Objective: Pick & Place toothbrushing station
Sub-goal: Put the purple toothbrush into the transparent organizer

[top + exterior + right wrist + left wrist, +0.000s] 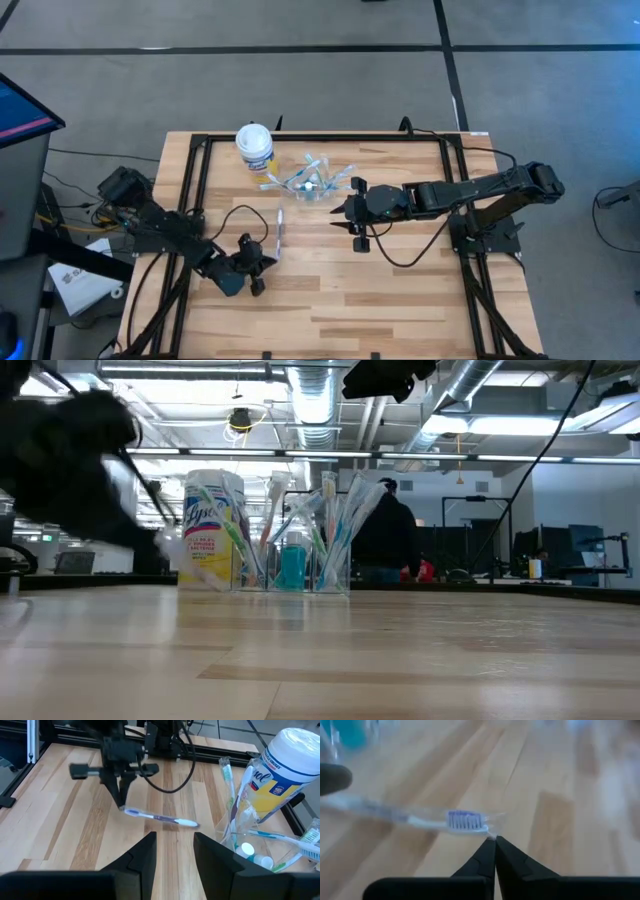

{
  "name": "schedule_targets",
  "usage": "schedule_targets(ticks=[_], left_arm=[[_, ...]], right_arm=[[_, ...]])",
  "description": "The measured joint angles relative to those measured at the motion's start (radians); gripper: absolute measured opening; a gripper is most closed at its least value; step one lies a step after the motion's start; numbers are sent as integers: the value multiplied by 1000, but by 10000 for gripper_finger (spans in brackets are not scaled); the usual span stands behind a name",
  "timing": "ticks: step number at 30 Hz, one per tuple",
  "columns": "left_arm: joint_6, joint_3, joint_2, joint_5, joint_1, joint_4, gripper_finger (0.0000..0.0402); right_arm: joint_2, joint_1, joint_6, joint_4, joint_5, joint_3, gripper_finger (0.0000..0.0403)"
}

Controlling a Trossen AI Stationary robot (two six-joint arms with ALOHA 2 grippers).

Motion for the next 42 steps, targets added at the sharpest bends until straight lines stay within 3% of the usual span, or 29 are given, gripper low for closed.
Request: schedule_targets(ticks=[16, 28, 42], left_arm=[[442, 42, -325, -48, 34, 106, 0], [746, 48, -385, -23, 71, 358, 0], [898, 159, -385, 138, 226, 366, 0]], right_arm=[[0, 0, -9, 7, -1, 0, 121], [0, 0, -11, 21, -3, 0, 121], [0, 0, -61, 91, -61, 0, 121]])
